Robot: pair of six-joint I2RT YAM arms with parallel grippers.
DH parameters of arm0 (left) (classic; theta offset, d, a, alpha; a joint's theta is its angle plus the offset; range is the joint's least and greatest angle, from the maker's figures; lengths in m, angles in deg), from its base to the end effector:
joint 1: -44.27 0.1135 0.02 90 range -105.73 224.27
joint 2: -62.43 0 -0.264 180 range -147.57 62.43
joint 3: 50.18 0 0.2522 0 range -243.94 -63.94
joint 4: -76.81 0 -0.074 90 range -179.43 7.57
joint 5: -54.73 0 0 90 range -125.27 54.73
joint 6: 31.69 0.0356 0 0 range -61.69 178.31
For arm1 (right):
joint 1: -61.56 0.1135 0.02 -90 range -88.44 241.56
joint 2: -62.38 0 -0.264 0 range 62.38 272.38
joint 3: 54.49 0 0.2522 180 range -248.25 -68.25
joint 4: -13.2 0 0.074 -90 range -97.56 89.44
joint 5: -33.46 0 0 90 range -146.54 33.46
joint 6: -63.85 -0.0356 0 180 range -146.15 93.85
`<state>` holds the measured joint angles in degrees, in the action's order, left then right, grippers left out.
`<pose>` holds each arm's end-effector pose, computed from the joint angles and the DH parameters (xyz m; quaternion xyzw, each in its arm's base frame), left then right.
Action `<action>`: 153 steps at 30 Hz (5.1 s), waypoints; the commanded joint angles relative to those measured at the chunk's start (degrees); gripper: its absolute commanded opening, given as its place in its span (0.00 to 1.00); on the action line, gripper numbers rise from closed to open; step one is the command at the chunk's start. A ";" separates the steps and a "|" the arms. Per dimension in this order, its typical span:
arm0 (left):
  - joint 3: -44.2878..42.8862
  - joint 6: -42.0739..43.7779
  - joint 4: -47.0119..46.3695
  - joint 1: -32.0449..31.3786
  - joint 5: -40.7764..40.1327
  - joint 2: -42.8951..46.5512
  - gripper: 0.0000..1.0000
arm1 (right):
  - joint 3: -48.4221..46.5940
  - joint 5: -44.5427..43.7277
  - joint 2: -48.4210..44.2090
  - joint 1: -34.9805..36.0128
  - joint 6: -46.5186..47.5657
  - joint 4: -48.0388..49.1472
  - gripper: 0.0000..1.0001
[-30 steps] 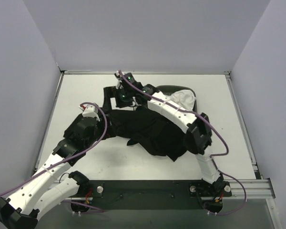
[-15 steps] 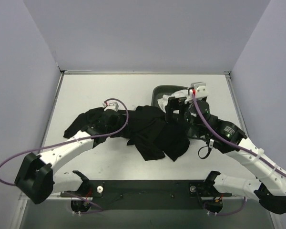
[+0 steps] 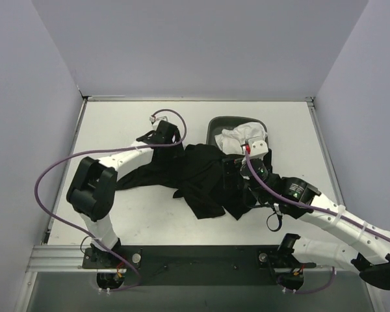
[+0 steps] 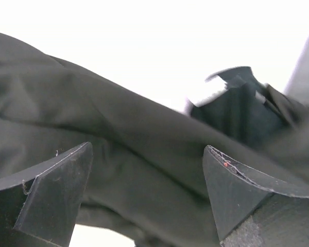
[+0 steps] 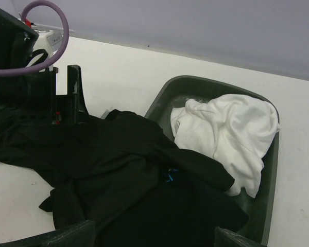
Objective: Fold and stack the t-shirts
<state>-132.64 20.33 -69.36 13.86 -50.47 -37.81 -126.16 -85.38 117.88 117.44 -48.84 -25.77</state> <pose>0.3276 -0.1815 0.2114 -0.1052 0.9312 -0.0798 0.3398 0.1318 0.1639 0.3605 -0.0983 0.8124 0.1788 0.5462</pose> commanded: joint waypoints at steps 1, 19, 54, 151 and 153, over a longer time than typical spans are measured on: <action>-5.02 0.44 4.62 3.77 -4.22 -5.21 0.98 | 2.70 -2.80 -2.50 0.90 -1.30 0.43 1.00; -11.45 -0.34 13.75 8.35 -5.72 -20.34 0.29 | 6.58 -2.36 -6.11 1.87 -2.08 1.39 0.99; -14.02 2.73 24.67 31.56 10.96 36.00 0.00 | 7.81 3.26 21.37 -7.97 -8.50 6.21 0.98; 20.98 -1.66 12.27 -3.25 -1.76 42.94 0.95 | -14.87 10.38 50.75 -7.18 -12.72 9.04 0.76; 21.16 -1.66 12.18 -3.16 -1.50 43.20 0.95 | -13.82 11.17 51.45 -8.24 -12.72 9.83 0.65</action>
<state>-112.03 17.51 -57.66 10.18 -53.71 4.17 -141.88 -74.62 167.78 111.69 -60.04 -17.14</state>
